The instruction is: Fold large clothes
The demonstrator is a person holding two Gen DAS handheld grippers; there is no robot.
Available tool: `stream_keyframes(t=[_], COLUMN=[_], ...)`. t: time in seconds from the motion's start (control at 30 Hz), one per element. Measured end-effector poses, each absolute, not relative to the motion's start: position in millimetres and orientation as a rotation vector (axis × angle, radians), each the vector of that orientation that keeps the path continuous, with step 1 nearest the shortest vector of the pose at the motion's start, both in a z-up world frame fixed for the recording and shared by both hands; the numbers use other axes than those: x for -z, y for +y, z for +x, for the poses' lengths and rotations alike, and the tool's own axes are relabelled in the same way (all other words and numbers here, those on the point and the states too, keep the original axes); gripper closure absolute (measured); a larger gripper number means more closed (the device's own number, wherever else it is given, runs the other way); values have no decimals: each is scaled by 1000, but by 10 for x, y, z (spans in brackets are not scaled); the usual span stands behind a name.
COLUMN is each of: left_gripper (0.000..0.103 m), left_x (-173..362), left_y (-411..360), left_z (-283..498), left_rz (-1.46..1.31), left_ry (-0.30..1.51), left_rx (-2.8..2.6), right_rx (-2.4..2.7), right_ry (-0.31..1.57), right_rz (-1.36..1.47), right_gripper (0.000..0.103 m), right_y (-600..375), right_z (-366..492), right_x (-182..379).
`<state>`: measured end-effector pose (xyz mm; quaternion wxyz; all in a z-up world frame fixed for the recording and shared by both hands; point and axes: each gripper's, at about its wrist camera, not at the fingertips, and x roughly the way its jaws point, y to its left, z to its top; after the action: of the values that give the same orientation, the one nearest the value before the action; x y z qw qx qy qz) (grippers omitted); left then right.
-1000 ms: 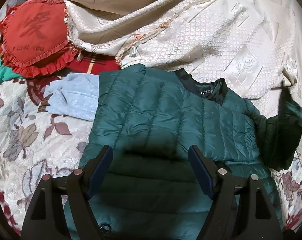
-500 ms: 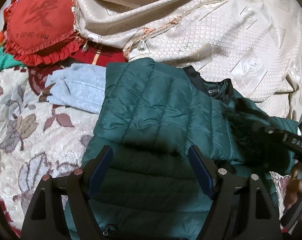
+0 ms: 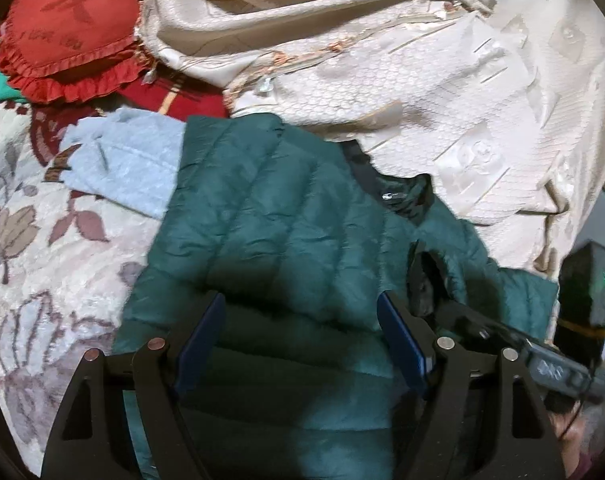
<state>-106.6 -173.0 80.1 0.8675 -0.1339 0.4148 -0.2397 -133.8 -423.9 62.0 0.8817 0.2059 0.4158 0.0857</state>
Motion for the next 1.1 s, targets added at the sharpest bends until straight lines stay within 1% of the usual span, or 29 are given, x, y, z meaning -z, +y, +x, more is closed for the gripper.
stream_keyframes(t=[0.13,0.27,0.33,0.57,0.7,0.73,0.77,0.8,0.83,0.87,0.9,0.93,1.03,1.1], left_gripper=[42,42,39,39,39,43,53,81,93,94,100,102,103,103], left_x=[-910,-989,-1001,-851,-688,-619,-568,-529,-502,-504,-536,-588,-816,-940], left_y=[-1931,-2243,-2462,-3185,-3476,-3541,-3571,-3598,-3631,-3633,-3620,-3596,-3498,-3418], left_z=[-1113,-1181,-1216,-1231,-1193,-1171,-1163,-1163,-1174,-1194,-1227,-1265,-1361,-1356], left_rz=[-275,-249,-222,-112,-51,-45,-47,-35,-13,0,6,16,54,49], left_ry=[868,876,879,922,949,973,989,1001,1006,996,969,938,837,801], left_rx=[560,640,689,752,731,730,739,738,737,736,739,743,737,726], right_rx=[-140,-66,-32,117,124,126,131,140,147,161,173,180,208,224], right_ry=[790,763,758,657,647,649,644,636,629,619,612,607,572,542], right_rz=[438,471,490,610,638,638,639,642,646,653,660,662,662,671], right_gripper=[22,21,21,18,18,18,18,18,18,18,18,18,18,18], right_y=[-4423,-4731,-4882,-5320,-5411,-5427,-5458,-5479,-5496,-5529,-5558,-5562,-5613,-5654], right_z=[-1775,-2202,-2368,-2851,-2927,-2933,-2946,-2960,-2983,-3000,-3016,-3021,-3077,-3118], right_x=[-856,-930,-940,-886,-793,-776,-760,-751,-743,-729,-715,-712,-720,-738])
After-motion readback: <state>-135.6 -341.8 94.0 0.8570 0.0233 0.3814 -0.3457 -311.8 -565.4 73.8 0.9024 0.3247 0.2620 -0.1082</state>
